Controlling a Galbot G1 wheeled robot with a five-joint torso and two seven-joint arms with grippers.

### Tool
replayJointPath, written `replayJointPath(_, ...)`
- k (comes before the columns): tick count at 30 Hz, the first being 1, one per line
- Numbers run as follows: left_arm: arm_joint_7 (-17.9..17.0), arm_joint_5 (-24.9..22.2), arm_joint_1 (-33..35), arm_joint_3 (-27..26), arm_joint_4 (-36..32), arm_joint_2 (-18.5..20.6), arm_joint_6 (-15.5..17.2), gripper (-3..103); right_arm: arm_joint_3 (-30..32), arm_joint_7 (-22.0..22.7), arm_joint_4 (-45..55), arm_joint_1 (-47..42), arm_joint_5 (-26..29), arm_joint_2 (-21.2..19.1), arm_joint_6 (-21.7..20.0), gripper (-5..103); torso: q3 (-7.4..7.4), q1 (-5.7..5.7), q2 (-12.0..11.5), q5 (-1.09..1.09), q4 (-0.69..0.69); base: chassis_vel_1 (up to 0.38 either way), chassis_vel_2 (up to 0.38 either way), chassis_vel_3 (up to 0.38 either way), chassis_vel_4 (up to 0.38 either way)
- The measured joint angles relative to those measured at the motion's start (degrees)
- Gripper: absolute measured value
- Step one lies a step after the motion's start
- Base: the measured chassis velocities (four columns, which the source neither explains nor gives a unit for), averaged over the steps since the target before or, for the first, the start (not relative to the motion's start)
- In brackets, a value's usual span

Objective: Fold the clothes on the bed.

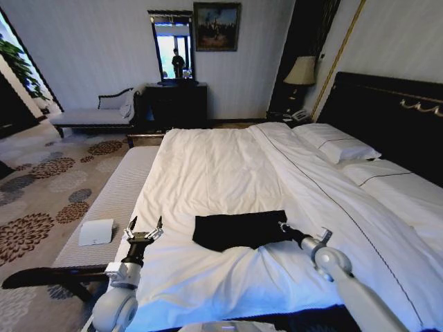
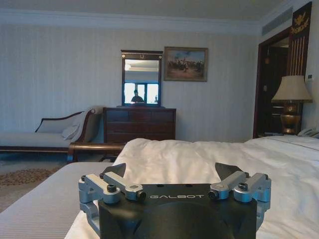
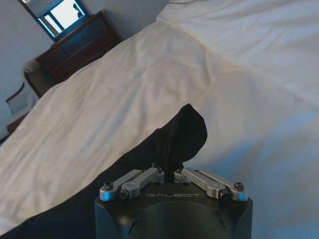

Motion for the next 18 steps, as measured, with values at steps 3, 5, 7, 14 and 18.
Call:
replayJointPath(3, 0.0, 0.0, 0.0, 0.0, 0.0, 0.0, 0.0, 100, 0.2, -0.69, -1.4, 0.31, -1.1, -0.98, 0.34, 3, 0.0, 0.0, 0.0, -0.01, 0.0, 0.0, 0.0, 0.0, 0.0)
replayJointPath(5, 0.0, 0.0, 0.0, 0.0, 0.0, 0.0, 0.0, 100, 0.2, -1.08, -2.86, 0.92, -3.53, -1.49, 0.71, 3, 0.0, 0.0, 0.0, -0.01, 0.0, 0.0, 0.0, 0.0, 0.0)
replayJointPath(7, 0.0, 0.0, 0.0, 0.0, 0.0, 0.0, 0.0, 100, 0.2, -1.14, -3.53, 1.33, -5.12, -1.5, 0.87, 3, 0.0, 0.0, 0.01, -0.01, 0.0, 0.0, 0.0, 0.0, 0.0)
replayJointPath(14, 0.0, 0.0, 0.0, 0.0, 0.0, 0.0, 0.0, 100, -1.17, -0.05, -2.83, 2.68, -8.41, 0.98, 0.51, 3, 0.0, 0.0, 0.01, -0.01, -0.01, 0.0, 0.0, 0.0, 0.0)
replayJointPath(18, 0.0, 0.0, 0.0, 0.0, 0.0, 0.0, 0.0, 100, -1.91, 0.76, -0.01, 2.77, -7.74, 2.07, -0.59, 3, 0.0, 0.0, 0.01, -0.02, -0.01, 0.0, 0.0, 0.0, 0.0)
